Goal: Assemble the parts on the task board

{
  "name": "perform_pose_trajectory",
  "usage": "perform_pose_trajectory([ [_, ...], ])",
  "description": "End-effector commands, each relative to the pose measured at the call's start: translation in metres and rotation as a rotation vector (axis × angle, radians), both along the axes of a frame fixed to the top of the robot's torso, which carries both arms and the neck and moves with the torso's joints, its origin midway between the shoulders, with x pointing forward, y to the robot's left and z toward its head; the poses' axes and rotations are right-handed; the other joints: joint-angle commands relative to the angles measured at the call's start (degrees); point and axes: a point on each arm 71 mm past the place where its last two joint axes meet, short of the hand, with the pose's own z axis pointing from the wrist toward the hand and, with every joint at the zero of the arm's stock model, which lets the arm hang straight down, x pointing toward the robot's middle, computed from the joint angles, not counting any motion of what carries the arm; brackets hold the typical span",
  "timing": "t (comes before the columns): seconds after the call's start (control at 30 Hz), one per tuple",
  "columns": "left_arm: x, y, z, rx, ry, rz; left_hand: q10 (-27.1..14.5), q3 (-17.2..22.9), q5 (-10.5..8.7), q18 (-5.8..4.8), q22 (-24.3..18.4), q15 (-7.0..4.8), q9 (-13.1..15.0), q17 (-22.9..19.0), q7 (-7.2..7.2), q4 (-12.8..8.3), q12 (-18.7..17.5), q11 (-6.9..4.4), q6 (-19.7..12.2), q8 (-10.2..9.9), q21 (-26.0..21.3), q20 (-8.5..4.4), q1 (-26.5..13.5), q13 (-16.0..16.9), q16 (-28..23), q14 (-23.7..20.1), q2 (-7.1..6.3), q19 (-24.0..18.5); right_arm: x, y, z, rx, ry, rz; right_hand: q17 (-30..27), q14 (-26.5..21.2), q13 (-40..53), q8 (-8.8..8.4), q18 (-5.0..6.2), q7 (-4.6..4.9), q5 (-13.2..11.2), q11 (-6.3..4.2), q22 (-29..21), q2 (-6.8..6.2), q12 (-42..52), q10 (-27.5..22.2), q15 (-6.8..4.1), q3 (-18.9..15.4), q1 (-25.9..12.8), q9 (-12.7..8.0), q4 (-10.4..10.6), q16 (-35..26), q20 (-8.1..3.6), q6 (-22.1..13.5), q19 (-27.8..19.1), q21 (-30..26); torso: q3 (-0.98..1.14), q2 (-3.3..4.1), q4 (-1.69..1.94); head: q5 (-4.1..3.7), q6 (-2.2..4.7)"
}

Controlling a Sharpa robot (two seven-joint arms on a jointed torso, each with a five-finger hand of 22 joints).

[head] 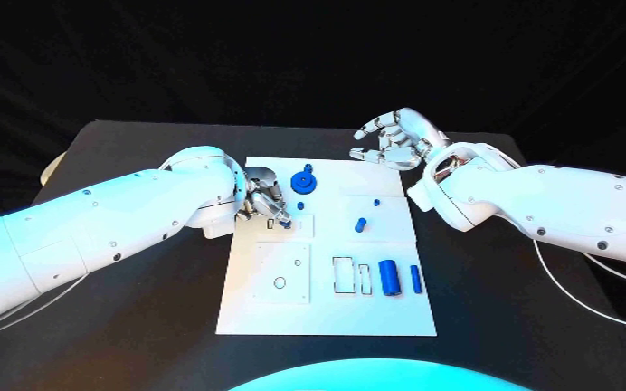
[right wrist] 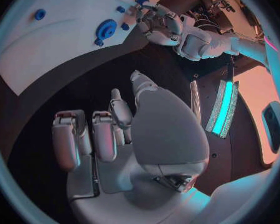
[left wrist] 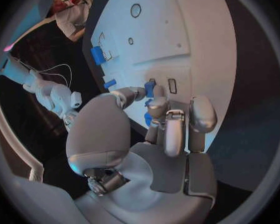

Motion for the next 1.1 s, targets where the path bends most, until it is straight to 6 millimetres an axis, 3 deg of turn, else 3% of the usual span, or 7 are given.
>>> perform_pose_trajectory([
  [0.03,-0.001,-0.001,-0.001,0.012,0.009,-0.012,0.3,12.9,0.35,-1.15,0.0,-0.39,0.1,13.1,-0.64,-13.2,-0.2,0.04,0.8,0.2,0.2,0.08,0.4,-0.1,0.2,5.5,-0.03,0.4,-0.0006,0.0011,-0.0004,-0.003,0.002,0.013,10.0,4.6,0.0,-0.18,-0.12,0.0,-0.1,-0.07,13.7,0.07,-0.3,-0.1,0.15,-0.2,-0.6,-0.1,0.0,-0.3,0.19,-0.4,4.7,-0.2,0.03,-0.04,-0.01,-0.04,0.0],
  [1.1,-0.0022,-0.0046,-0.0032,0.022,0.036,-0.035,0.3,12.9,0.47,-1.19,0.2,-0.41,0.1,13.0,-0.65,-13.2,-0.4,0.03,0.9,0.1,0.3,0.05,0.4,-0.4,0.2,5.5,-0.05,0.5,-0.001,0.0004,-0.0004,-0.003,0.004,0.008,10.0,4.6,-0.1,-0.17,-0.12,0.0,0.0,-0.08,13.7,0.2,-0.3,0.0,0.14,-0.2,-0.6,-0.1,0.0,-0.3,0.18,-0.4,4.7,-0.2,0.03,0.03,0.0,-0.05,-0.19],
])
